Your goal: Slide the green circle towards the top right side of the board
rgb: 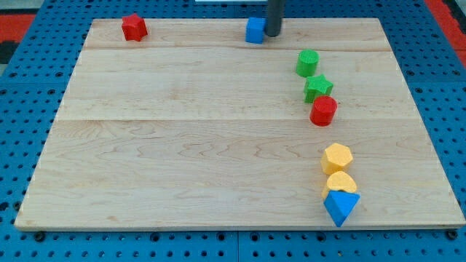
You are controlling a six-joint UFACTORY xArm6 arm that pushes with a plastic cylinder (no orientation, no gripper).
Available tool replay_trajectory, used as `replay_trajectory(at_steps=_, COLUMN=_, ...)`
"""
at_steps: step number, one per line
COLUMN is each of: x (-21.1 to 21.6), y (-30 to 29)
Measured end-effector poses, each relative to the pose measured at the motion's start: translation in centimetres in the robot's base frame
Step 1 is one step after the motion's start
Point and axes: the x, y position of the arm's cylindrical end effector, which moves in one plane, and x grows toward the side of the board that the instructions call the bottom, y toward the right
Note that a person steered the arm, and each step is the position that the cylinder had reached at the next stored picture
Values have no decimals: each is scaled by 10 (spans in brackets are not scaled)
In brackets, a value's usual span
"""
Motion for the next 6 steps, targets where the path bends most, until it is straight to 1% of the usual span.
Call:
replay_trajectory(at_steps=1, x=-2, y=-34)
replay_trajectory(at_steps=2, x=-7, y=-1)
replay_trajectory(at_steps=3, x=29, y=15)
replay_trajectory(at_steps=4, x=52, y=-12)
replay_trajectory(at_steps=5, x=65, y=-34)
replay_trajectory(at_steps=6, x=82, y=-41)
